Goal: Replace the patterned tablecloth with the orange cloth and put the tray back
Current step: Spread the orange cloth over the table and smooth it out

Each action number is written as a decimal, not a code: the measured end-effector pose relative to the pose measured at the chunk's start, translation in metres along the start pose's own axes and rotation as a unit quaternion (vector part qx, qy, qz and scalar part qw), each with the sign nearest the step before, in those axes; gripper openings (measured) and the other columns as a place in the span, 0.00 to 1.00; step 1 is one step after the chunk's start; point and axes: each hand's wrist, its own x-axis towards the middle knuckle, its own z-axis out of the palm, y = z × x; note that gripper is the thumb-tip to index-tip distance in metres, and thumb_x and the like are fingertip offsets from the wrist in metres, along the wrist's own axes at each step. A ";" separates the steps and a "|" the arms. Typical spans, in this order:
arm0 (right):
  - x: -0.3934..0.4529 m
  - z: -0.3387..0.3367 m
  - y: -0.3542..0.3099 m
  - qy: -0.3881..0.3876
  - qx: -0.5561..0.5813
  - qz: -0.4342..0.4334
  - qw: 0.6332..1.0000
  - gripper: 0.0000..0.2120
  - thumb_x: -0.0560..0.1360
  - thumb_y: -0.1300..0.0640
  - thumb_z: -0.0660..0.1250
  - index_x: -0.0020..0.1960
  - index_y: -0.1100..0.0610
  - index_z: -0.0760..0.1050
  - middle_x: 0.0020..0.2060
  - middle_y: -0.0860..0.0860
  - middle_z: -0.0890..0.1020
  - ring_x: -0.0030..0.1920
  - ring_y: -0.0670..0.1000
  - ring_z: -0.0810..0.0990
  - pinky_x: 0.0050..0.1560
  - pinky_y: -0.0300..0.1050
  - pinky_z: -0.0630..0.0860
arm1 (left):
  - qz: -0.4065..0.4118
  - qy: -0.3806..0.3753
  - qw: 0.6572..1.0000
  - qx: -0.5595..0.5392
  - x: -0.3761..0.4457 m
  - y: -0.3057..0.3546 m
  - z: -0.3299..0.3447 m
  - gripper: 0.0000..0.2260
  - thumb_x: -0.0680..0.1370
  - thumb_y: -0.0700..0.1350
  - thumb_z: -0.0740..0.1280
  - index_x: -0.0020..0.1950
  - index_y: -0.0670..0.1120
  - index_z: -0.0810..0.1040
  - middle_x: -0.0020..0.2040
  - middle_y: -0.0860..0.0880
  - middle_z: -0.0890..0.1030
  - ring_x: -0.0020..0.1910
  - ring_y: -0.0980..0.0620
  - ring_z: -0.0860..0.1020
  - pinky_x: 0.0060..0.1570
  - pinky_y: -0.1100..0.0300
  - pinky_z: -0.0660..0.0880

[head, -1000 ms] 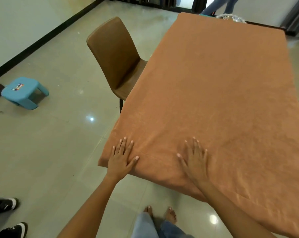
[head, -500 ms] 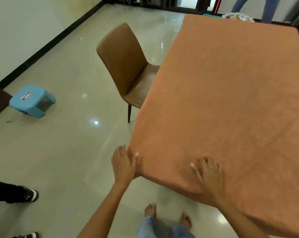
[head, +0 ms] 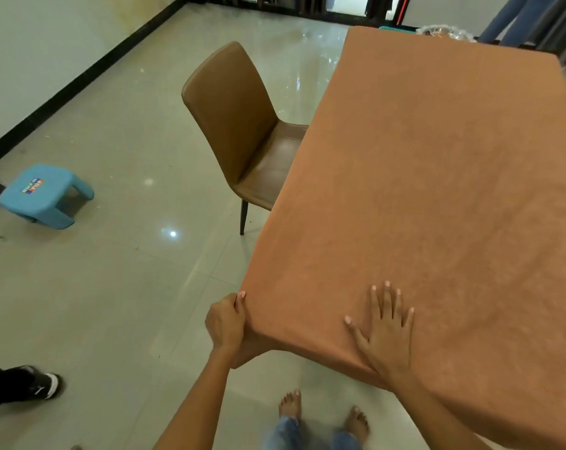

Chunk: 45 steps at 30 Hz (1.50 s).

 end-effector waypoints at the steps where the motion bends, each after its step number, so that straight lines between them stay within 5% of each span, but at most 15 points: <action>1: -0.007 0.002 -0.008 0.000 0.000 -0.002 1.000 0.42 0.72 0.28 0.42 0.77 0.54 0.52 0.76 0.55 0.53 0.76 0.59 0.51 0.71 0.64 0.50 | -0.009 0.010 1.000 0.017 -0.005 -0.011 -0.002 0.19 0.80 0.48 0.60 0.30 0.43 0.72 0.26 0.46 0.75 0.26 0.45 0.73 0.27 0.59 0.61; 3: -0.026 0.009 -0.026 -0.005 -0.003 -0.009 1.000 0.42 0.72 0.28 0.45 0.77 0.54 0.53 0.76 0.56 0.54 0.75 0.60 0.53 0.71 0.63 0.48 | -0.058 0.017 0.998 0.034 -0.010 -0.032 -0.005 0.18 0.81 0.48 0.60 0.35 0.41 0.76 0.31 0.43 0.79 0.29 0.44 0.74 0.29 0.57 0.67; 5: -0.041 0.013 -0.039 -0.005 0.001 -0.032 0.999 0.40 0.73 0.30 0.48 0.76 0.54 0.56 0.75 0.56 0.58 0.74 0.60 0.57 0.71 0.61 0.49 | -0.100 0.027 0.994 0.038 -0.009 -0.041 -0.007 0.12 0.80 0.44 0.60 0.47 0.40 0.81 0.42 0.40 0.82 0.40 0.41 0.78 0.42 0.49 0.75; 7: -0.043 0.007 -0.041 0.004 0.024 -0.047 0.999 0.34 0.75 0.32 0.45 0.74 0.52 0.59 0.72 0.55 0.65 0.70 0.58 0.64 0.69 0.59 0.53 | -0.096 0.027 0.994 0.047 -0.003 -0.035 -0.007 0.15 0.80 0.43 0.59 0.66 0.39 0.73 0.62 0.38 0.76 0.62 0.39 0.74 0.62 0.43 0.68; 10: -0.014 -0.013 -0.020 0.047 0.047 0.008 0.998 0.30 0.78 0.36 0.42 0.73 0.50 0.60 0.71 0.54 0.67 0.70 0.55 0.65 0.69 0.58 0.53 | 0.034 -0.009 0.999 0.019 0.000 0.006 0.002 0.26 0.82 0.53 0.53 0.77 0.42 0.54 0.77 0.44 0.54 0.76 0.46 0.52 0.74 0.50 0.48; 14: 0.020 -0.022 0.027 0.026 0.030 0.098 0.994 0.37 0.76 0.33 0.37 0.74 0.53 0.62 0.74 0.56 0.61 0.74 0.58 0.58 0.67 0.69 0.56 | 0.291 -0.099 0.946 0.100 0.000 0.065 0.034 0.28 0.80 0.61 0.42 0.77 0.51 0.41 0.76 0.53 0.37 0.75 0.54 0.36 0.72 0.56 0.33; 16: 0.021 -0.018 0.039 0.008 0.010 0.092 0.996 0.38 0.75 0.32 0.35 0.74 0.53 0.60 0.75 0.56 0.60 0.74 0.58 0.57 0.66 0.70 0.57 | 0.340 -0.141 0.918 0.148 0.000 0.071 0.052 0.29 0.80 0.62 0.40 0.77 0.51 0.40 0.76 0.52 0.35 0.76 0.53 0.36 0.71 0.55 0.31; 22: 0.014 -0.012 0.034 0.026 0.006 0.106 0.994 0.36 0.76 0.33 0.37 0.74 0.52 0.61 0.74 0.54 0.61 0.73 0.57 0.59 0.67 0.66 0.59 | 0.325 -0.137 0.921 0.164 0.000 0.061 0.067 0.29 0.80 0.62 0.45 0.78 0.49 0.52 0.78 0.49 0.52 0.77 0.51 0.46 0.72 0.51 0.45; 36: -0.018 -0.004 0.025 0.031 0.016 0.099 0.994 0.36 0.76 0.33 0.38 0.75 0.51 0.60 0.75 0.53 0.59 0.74 0.56 0.58 0.69 0.63 0.57 | 0.330 -0.145 0.919 0.162 -0.017 0.041 0.053 0.30 0.79 0.61 0.50 0.78 0.49 0.54 0.78 0.49 0.54 0.77 0.50 0.50 0.72 0.52 0.48; 45: -0.022 0.003 0.022 0.039 0.015 0.097 0.994 0.34 0.77 0.34 0.41 0.76 0.51 0.55 0.76 0.53 0.54 0.75 0.56 0.53 0.71 0.63 0.52 | 0.329 -0.149 0.915 0.182 -0.015 0.038 0.052 0.31 0.79 0.64 0.43 0.78 0.49 0.50 0.78 0.49 0.50 0.77 0.50 0.46 0.73 0.50 0.45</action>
